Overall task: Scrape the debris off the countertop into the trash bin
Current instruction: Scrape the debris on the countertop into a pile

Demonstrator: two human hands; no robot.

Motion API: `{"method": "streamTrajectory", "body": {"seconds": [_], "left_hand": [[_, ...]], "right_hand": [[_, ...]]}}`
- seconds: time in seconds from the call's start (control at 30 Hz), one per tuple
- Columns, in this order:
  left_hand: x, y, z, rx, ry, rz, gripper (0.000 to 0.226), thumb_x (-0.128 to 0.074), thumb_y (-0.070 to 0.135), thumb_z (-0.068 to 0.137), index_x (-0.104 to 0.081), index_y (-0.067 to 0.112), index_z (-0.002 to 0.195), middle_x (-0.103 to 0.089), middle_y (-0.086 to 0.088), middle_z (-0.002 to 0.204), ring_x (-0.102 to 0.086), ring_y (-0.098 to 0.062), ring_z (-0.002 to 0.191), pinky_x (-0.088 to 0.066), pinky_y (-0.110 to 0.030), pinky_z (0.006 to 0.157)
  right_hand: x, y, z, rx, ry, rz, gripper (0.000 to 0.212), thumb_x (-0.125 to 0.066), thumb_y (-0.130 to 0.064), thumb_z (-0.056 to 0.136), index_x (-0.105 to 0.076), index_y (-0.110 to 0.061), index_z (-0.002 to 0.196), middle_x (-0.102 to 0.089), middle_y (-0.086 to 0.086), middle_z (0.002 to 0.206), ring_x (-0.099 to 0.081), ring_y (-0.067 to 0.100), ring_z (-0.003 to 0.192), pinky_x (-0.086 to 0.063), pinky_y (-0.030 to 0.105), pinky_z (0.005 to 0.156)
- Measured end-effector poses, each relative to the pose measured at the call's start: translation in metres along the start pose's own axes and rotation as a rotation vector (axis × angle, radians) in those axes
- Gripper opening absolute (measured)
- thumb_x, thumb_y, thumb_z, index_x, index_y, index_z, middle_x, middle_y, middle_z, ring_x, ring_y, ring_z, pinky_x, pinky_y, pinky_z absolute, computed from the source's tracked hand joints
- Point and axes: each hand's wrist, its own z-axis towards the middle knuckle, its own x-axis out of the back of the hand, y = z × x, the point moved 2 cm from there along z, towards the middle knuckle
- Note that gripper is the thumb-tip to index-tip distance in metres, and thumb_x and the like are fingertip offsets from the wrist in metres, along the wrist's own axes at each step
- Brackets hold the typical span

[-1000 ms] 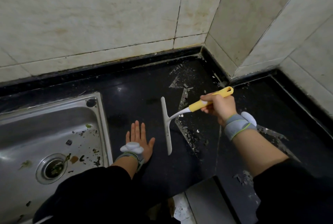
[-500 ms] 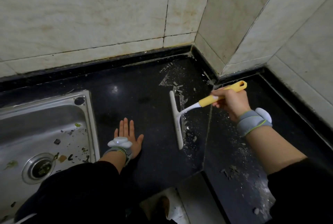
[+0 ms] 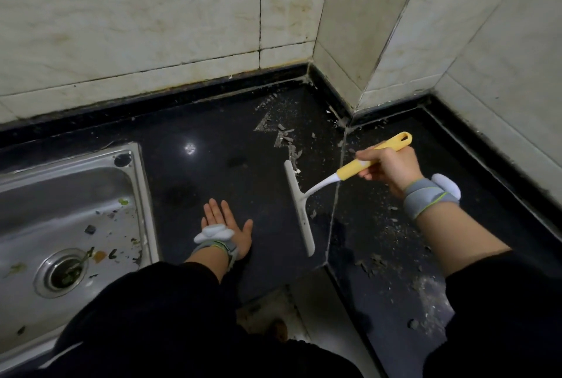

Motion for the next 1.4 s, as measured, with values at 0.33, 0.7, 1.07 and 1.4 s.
{"method": "streamTrajectory", "body": {"seconds": [0.33,0.7,1.07,1.4], "left_hand": [[-0.005,-0.002,0.006,0.014,0.013,-0.010,0.082,-0.017,0.059,0.096,0.014,0.007,0.151,0.023,-0.016,0.156,0.017,-0.030,0.146,0.004,-0.041,0.119],[0.001,-0.001,0.003,0.005,-0.036,0.006,0.081,-0.016,0.059,0.097,0.016,0.008,0.150,0.025,-0.016,0.156,0.019,-0.030,0.146,0.005,-0.041,0.119],[0.005,-0.001,0.000,0.004,-0.044,0.012,0.081,-0.015,0.059,0.097,0.018,0.007,0.150,0.027,-0.017,0.155,0.019,-0.031,0.146,0.005,-0.041,0.119],[0.004,-0.001,0.000,0.003,-0.031,0.000,0.081,-0.016,0.059,0.097,0.017,0.007,0.150,0.026,-0.017,0.155,0.020,-0.031,0.145,0.006,-0.041,0.118]], "right_hand": [[-0.014,0.000,-0.010,0.004,-0.159,0.005,0.009,-0.068,-0.003,0.080,-0.064,0.004,0.085,-0.065,0.022,0.071,-0.058,0.021,0.048,-0.048,0.021,0.043],[0.046,0.011,-0.003,-0.024,-0.040,-0.049,0.008,-0.068,-0.001,0.081,-0.065,0.005,0.086,-0.066,0.023,0.077,-0.059,0.024,0.054,-0.051,0.022,0.045],[0.039,-0.010,0.002,0.084,0.005,0.030,0.023,-0.068,-0.001,0.077,-0.065,0.014,0.094,-0.066,0.026,0.077,-0.056,0.018,0.043,-0.045,0.021,0.040],[-0.024,0.010,0.008,-0.019,-0.020,0.114,0.015,-0.070,-0.002,0.079,-0.066,0.006,0.090,-0.064,0.021,0.071,-0.056,0.019,0.046,-0.047,0.021,0.043]]}}
